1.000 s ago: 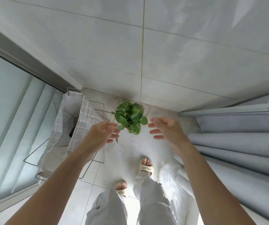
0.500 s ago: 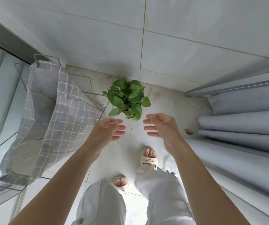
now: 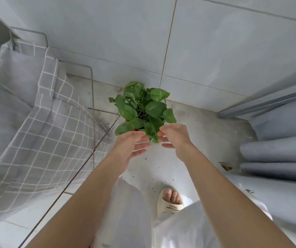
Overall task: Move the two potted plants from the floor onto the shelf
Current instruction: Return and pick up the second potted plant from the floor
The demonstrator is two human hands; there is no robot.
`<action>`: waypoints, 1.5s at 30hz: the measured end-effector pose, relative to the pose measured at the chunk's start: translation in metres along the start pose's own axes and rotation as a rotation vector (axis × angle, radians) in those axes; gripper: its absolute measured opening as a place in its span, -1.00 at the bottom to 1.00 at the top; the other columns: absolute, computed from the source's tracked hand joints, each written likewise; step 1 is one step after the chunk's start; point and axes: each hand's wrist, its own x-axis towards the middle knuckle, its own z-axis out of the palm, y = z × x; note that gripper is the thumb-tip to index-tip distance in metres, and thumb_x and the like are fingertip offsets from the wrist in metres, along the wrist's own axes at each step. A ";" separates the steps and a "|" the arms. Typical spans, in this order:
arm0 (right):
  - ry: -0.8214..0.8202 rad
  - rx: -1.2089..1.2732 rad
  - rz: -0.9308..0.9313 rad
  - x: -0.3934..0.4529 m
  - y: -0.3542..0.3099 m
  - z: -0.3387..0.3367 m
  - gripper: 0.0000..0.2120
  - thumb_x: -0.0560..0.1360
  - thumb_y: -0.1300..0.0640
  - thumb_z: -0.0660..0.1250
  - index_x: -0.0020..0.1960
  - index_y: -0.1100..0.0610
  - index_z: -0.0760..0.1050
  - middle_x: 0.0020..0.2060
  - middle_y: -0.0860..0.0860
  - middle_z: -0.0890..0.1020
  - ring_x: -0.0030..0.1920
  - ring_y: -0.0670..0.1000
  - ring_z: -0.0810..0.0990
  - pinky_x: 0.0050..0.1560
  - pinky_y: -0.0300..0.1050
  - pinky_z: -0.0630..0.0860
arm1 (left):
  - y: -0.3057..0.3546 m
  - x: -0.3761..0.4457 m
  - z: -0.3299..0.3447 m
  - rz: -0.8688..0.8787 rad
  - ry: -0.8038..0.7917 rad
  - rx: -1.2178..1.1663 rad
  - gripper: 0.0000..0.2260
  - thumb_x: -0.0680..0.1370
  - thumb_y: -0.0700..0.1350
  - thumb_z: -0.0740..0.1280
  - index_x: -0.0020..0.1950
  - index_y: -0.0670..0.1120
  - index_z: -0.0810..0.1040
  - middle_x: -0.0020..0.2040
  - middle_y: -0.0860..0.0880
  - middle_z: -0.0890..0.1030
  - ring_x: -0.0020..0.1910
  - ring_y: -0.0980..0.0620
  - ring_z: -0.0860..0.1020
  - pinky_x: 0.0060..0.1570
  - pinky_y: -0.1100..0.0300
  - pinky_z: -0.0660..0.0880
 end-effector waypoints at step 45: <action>-0.171 0.348 0.033 0.122 0.074 0.034 -0.72 0.65 0.15 0.20 0.30 -0.04 0.54 -0.05 -0.10 0.74 0.08 -0.01 0.65 -0.02 0.02 0.62 | -0.071 0.186 -0.029 0.078 0.193 -0.169 -0.63 0.62 -0.37 0.19 0.39 -0.09 0.45 0.19 0.02 0.47 0.03 0.12 0.53 0.29 0.03 0.53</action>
